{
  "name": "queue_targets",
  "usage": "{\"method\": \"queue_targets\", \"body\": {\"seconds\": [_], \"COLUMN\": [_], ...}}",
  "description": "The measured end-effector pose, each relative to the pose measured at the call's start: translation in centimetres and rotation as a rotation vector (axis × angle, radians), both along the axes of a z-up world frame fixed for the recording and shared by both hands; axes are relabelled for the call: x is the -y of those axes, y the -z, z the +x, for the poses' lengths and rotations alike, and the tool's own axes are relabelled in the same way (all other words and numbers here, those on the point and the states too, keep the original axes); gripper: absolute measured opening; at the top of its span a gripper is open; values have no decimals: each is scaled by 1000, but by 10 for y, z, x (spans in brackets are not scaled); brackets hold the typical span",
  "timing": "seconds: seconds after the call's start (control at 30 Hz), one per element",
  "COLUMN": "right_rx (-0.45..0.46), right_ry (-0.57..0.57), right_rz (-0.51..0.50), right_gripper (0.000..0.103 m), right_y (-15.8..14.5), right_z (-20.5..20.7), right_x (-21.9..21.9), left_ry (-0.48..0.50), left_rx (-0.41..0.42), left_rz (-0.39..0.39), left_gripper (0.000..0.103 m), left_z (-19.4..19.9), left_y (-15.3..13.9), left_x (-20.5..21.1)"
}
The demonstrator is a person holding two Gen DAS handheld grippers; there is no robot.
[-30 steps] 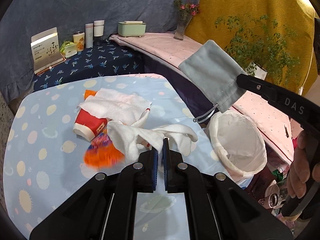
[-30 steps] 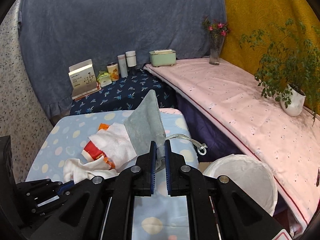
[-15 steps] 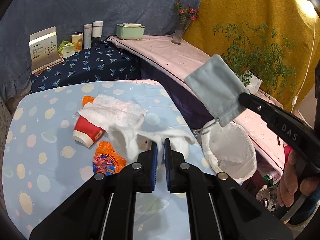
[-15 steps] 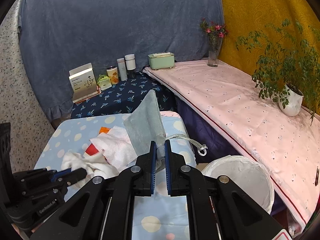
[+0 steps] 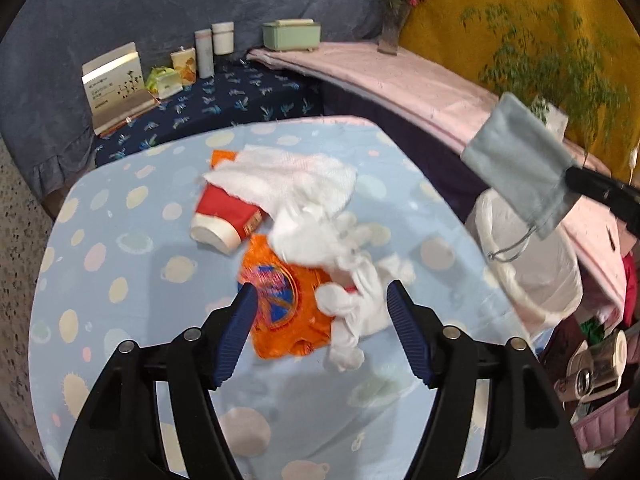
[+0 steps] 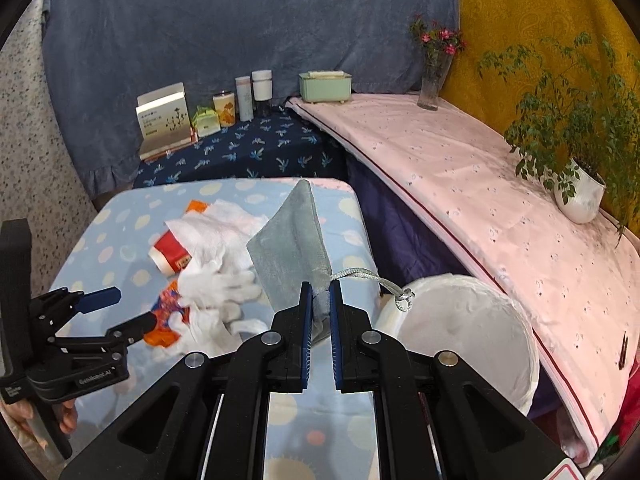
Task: Collect trash
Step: 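Carry the grey pouch and white glove over the bin and open both tools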
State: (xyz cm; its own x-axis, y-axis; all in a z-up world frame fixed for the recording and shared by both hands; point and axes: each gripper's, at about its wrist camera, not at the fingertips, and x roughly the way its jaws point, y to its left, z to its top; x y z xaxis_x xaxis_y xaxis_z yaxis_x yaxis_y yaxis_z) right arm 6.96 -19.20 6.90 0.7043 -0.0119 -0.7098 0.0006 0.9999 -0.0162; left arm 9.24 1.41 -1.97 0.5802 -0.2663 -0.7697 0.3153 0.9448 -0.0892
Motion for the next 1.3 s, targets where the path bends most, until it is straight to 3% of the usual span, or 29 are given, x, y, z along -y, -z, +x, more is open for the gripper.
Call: {"method": "queue_targets", "body": {"seconds": [0.17, 0.27, 0.3, 0.4, 0.73, 1.0, 1.3], "right_rx": [-30, -34, -35, -33, 17, -31, -117], "right_ry": [0, -6, -5, 1, 35, 112, 243], "right_rz": [3, 0, 1, 2, -4, -41, -71], "right_gripper": [8, 8, 8, 8, 8, 8, 8], "right_y": [12, 13, 14, 13, -9, -15, -4], "right_z": [0, -1, -1, -1, -4, -10, -30], "right_x": [1, 1, 2, 4, 18, 51, 100], "left_ry": [26, 30, 35, 37, 90, 178, 249], "left_rx": [-70, -98, -108, -107, -10, 68, 65], "left_rz": [43, 45, 38, 20, -44, -86, -120], "left_gripper": [62, 37, 19, 4, 3, 3, 3], "left_z": [2, 6, 7, 9, 7, 2, -4], "left_y": [37, 47, 47, 42, -9, -51, -57], "left_x": [20, 23, 23, 23, 52, 109, 158]}}
